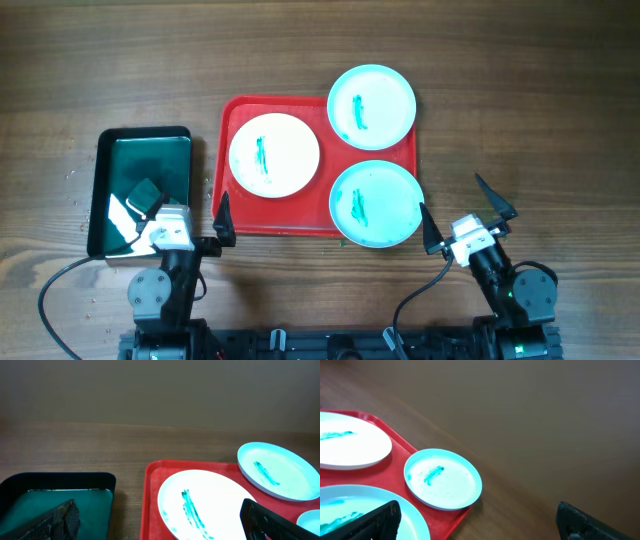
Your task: Clean dirty plates on tray and stack at the side
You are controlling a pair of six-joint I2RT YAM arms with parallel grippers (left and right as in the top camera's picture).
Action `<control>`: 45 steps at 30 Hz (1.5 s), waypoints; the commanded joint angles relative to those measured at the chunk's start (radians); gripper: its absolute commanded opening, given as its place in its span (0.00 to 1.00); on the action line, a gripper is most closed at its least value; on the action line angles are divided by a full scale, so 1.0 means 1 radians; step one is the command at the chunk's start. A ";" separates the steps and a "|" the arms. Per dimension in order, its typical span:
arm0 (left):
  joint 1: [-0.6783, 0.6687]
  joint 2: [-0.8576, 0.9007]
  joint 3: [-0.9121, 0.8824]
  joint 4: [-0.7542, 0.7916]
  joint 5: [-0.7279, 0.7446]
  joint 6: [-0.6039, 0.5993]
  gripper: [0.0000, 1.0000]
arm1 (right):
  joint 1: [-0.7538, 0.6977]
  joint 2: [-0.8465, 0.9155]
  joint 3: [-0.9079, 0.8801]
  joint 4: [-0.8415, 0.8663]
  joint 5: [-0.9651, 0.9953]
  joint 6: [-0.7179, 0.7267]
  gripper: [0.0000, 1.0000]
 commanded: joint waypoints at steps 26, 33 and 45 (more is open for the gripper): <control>-0.006 0.164 0.192 -0.024 -0.007 -0.135 1.00 | -0.005 0.343 0.285 0.091 -0.151 0.375 1.00; -0.006 0.461 0.436 -0.092 0.001 -0.177 1.00 | -0.005 0.693 0.607 -0.017 -0.212 0.409 1.00; -0.006 1.095 1.180 -0.682 0.072 -0.180 1.00 | -0.005 1.278 1.316 -0.651 -0.389 0.444 1.00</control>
